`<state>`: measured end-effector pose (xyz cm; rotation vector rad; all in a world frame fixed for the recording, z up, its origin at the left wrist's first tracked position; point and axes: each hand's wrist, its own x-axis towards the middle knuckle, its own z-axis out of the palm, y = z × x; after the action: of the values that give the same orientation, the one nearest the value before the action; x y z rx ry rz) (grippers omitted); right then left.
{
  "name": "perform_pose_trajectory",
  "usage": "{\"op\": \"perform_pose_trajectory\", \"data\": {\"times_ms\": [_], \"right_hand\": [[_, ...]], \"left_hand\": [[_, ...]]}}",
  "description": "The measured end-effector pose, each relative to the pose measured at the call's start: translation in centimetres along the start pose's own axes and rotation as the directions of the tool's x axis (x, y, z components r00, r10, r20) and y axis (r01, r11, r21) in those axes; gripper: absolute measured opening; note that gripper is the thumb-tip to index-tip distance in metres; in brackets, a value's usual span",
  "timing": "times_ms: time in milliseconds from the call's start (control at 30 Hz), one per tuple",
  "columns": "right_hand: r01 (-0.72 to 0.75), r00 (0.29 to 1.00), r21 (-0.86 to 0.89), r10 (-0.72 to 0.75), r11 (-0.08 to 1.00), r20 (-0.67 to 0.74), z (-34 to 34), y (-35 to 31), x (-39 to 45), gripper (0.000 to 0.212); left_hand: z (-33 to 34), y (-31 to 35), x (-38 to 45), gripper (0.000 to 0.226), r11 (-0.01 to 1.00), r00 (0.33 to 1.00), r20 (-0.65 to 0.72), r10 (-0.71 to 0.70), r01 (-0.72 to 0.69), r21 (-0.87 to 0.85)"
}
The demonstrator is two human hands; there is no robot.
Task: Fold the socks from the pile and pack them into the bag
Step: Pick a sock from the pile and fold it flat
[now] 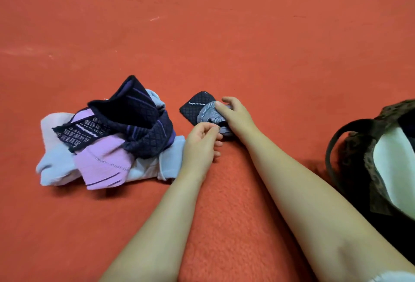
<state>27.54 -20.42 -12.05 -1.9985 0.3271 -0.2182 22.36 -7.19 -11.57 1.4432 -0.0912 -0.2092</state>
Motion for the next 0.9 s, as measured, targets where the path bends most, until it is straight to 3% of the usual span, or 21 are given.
{"op": "perform_pose_trajectory", "data": {"times_ms": [100, 167, 233, 300, 467, 633, 733, 900], "right_hand": [[0.020, 0.999, 0.094, -0.022, 0.995, 0.027, -0.8, 0.2, -1.8, 0.018], [0.005, 0.999, 0.171, 0.001, 0.985, -0.038, -1.8, 0.5, -4.3, 0.006], [0.000, 0.986, 0.223, 0.038, 0.975, -0.164, -2.8, 1.5, -7.2, 0.016], [0.011, 0.982, 0.266, 0.039, 0.964, -0.183, -3.1, 2.1, -9.9, 0.028], [-0.132, 0.991, 0.488, 0.110, 0.863, 0.074, -4.3, 1.6, -12.4, 0.057], [-0.177, 0.975, 0.576, 0.062, 0.798, 0.214, -5.3, 2.0, -12.4, 0.088], [-0.163, 0.975, 0.624, 0.029, 0.764, 0.220, -5.4, 2.5, -12.3, 0.085], [-0.112, 0.984, 0.678, -0.013, 0.726, 0.176, -5.6, 2.5, -11.9, 0.059]], "left_hand": [[-0.2, 0.0, -0.1, 0.022, 1.000, 1.000, -0.020, 0.015, -0.015, 0.015], [-0.1, 0.0, -0.4, 0.026, 1.000, 1.000, 0.017, 0.006, -0.007, 0.023], [0.1, 0.0, -0.6, 0.026, 0.999, 0.998, 0.069, 0.001, -0.005, 0.045], [0.0, -0.5, -0.4, 0.024, 0.996, 0.996, 0.089, 0.029, -0.036, 0.081], [0.7, -1.3, -0.7, 0.039, 0.933, 0.954, 0.224, 0.198, -0.254, 0.257], [0.3, -1.5, -0.5, 0.017, 0.845, 0.944, 0.219, 0.246, -0.319, 0.428], [0.2, -1.6, -0.7, 0.018, 0.831, 0.949, 0.228, 0.216, -0.302, 0.468], [0.3, -1.2, -0.8, 0.021, 0.820, 0.951, 0.242, 0.194, -0.293, 0.492]]}}
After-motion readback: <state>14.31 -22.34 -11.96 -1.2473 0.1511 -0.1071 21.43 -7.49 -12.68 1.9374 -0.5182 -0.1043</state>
